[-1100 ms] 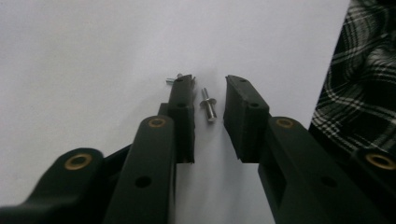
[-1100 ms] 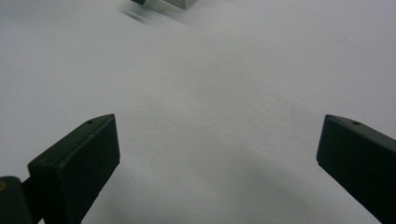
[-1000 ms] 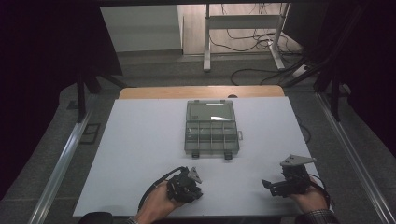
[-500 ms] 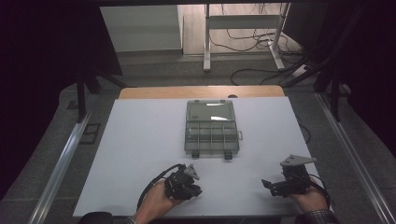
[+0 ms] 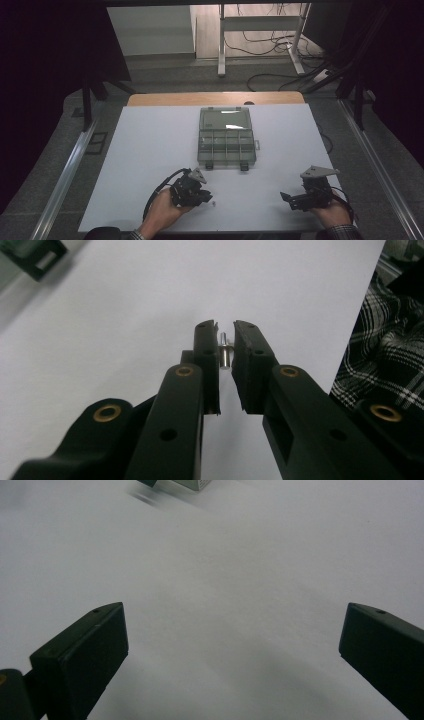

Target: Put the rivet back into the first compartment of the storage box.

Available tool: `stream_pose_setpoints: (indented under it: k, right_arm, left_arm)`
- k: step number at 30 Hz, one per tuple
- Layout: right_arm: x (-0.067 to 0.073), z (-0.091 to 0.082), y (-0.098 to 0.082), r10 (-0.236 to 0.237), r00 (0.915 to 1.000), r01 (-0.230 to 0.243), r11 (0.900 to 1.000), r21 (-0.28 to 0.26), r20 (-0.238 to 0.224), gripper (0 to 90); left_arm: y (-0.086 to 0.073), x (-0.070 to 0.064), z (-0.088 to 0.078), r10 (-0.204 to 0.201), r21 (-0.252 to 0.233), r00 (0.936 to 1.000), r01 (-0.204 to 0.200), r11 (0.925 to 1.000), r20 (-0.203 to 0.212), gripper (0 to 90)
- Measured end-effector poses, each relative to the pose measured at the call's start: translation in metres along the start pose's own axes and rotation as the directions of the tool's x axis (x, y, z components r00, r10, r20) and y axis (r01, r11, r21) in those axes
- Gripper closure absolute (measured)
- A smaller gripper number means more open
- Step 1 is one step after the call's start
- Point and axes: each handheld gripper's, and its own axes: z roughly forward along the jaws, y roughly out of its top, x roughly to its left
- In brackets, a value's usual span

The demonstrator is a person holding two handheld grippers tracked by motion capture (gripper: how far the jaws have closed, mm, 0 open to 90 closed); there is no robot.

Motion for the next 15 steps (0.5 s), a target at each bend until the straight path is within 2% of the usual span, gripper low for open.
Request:
stream_pose_setpoints:
  k: [4,15]
  right_arm:
    - [0.0,0.0,0.0,0.001,1.0,-0.001,1.0,-0.003,0.0,0.0]
    - [0.0,0.0,0.0,0.001,1.0,-0.001,1.0,-0.003,0.0,0.0]
  left_arm:
    - [0.001,0.006,-0.006,-0.023,-0.02,0.9997,0.023,0.9995,0.0,82.1]
    - [0.005,0.019,-0.016,-0.036,-0.047,0.9989,0.034,0.9983,-0.031,82.1]
